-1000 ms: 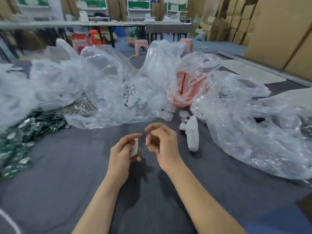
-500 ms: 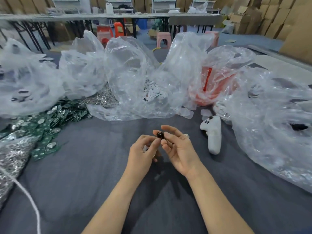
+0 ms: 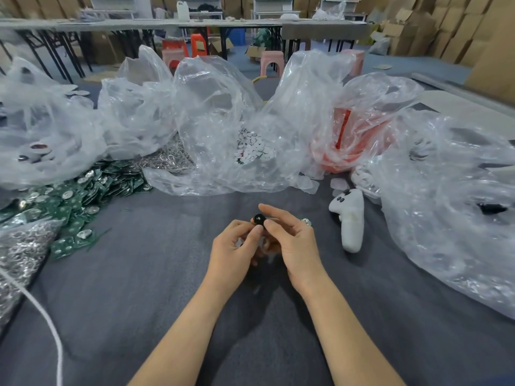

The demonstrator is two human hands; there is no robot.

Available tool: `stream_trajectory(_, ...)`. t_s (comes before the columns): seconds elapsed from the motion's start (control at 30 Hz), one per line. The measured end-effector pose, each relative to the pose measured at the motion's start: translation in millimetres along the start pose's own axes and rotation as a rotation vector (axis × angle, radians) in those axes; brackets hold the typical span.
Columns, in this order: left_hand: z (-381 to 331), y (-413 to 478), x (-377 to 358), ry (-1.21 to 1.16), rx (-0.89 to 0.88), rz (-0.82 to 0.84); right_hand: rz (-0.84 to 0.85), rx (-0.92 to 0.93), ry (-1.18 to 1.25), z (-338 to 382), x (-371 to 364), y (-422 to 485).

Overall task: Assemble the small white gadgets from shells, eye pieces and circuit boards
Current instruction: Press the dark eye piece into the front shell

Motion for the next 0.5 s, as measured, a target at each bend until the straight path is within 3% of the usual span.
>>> stream_trajectory(0.13, 2, 0, 1, -0.007, -0.012, -0.03, -0.084, 0.064, -0.061, 3, 4, 0)
stream_trajectory(0.27, 4, 1, 5, -0.155, 0.003, -0.073, -0.2, 0.062, 0.031, 2, 13, 2)
stream_trajectory(0.37, 4, 2, 5, -0.338, -0.003, -0.092, -0.208, 0.065, -0.04, -2, 14, 3)
stream_trajectory(0.5, 1, 0, 0, -0.416, -0.036, -0.009, -0.162, 0.073, -0.093, -4, 11, 3)
Point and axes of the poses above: each hand's wrist, its own y-axis towards the middle knuckle, its own x-axis out of the back of the hand, z = x × y, the point moved 4 cm from there along y, towards the middle knuckle, and after that the axes turned 8 degrees about z, right-handed, at the moved point
